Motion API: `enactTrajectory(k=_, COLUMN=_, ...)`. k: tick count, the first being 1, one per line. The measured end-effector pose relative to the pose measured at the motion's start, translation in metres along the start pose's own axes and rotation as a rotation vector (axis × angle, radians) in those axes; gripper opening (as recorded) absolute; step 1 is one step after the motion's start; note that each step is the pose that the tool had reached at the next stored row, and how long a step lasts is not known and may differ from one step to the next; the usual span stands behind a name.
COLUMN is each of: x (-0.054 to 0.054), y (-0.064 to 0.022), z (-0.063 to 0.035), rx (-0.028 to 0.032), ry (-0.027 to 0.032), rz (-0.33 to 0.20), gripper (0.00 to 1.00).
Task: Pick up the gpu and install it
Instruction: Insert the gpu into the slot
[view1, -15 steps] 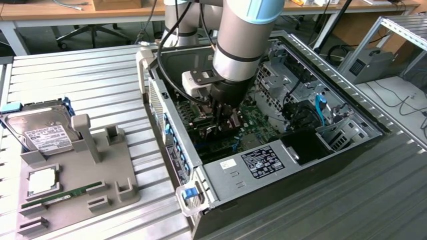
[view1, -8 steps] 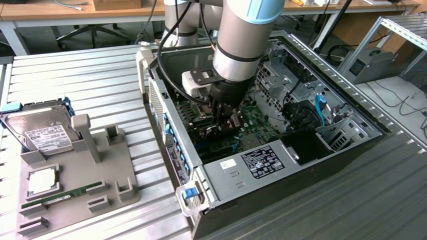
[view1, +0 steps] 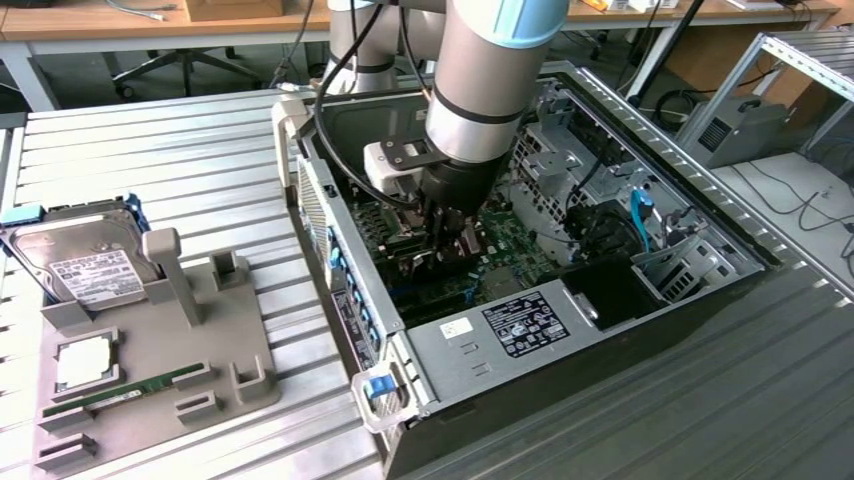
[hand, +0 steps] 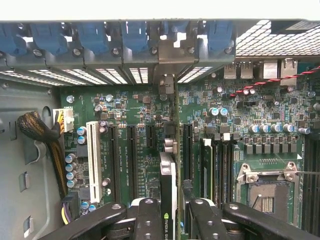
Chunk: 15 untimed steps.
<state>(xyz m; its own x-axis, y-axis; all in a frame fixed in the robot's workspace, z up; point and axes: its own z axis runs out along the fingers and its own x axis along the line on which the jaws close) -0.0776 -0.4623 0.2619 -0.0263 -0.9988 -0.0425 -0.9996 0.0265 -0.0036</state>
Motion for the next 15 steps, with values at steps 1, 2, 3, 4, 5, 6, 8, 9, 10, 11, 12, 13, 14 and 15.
enactTrajectory(k=1, x=0.0000, y=0.0000, z=0.0000, rx=0.0000, ry=0.0000, rz=0.000, gripper=0.27)
enactTrajectory(k=2, x=0.0000, y=0.0000, z=0.0000, rx=0.0000, ry=0.0001, rz=0.000, gripper=0.27)
enactTrajectory(k=3, x=0.0000, y=0.0000, z=0.0000, rx=0.0000, ry=0.0000, rz=0.000, gripper=0.27)
enactTrajectory(k=4, x=0.0000, y=0.0000, z=0.0000, rx=0.0000, ry=0.0000, rz=0.000, gripper=0.27)
enactTrajectory(k=5, x=0.0000, y=0.0000, z=0.0000, rx=-0.0001, ry=0.0000, rz=0.000, gripper=0.27)
enactTrajectory(k=6, x=0.0000, y=0.0000, z=0.0000, rx=0.0000, ry=0.0000, rz=0.000, gripper=0.27)
enactTrajectory(k=8, x=0.0000, y=0.0000, z=0.0000, rx=0.0000, ry=0.0000, rz=0.000, gripper=0.27)
enactTrajectory(k=9, x=0.0000, y=0.0000, z=0.0000, rx=0.0000, ry=0.0000, rz=0.000, gripper=0.27)
enactTrajectory(k=10, x=0.0000, y=0.0000, z=0.0000, rx=0.0000, ry=0.0000, rz=0.000, gripper=0.27)
enactTrajectory(k=11, x=0.0000, y=0.0000, z=0.0000, rx=0.0000, ry=0.0000, rz=0.000, gripper=0.27)
enactTrajectory(k=12, x=0.0000, y=0.0000, z=0.0000, rx=0.0000, ry=0.0001, rz=0.000, gripper=0.27)
enactTrajectory(k=13, x=0.0000, y=0.0000, z=0.0000, rx=-0.0001, ry=-0.0001, rz=0.000, gripper=0.27)
enactTrajectory(k=14, x=-0.0002, y=0.0001, z=0.0005, rx=-0.0001, ry=-0.0017, rz=0.000, gripper=0.27)
enactTrajectory(k=15, x=-0.0001, y=0.0001, z=0.0004, rx=0.0002, ry=-0.0010, rz=0.000, gripper=0.27)
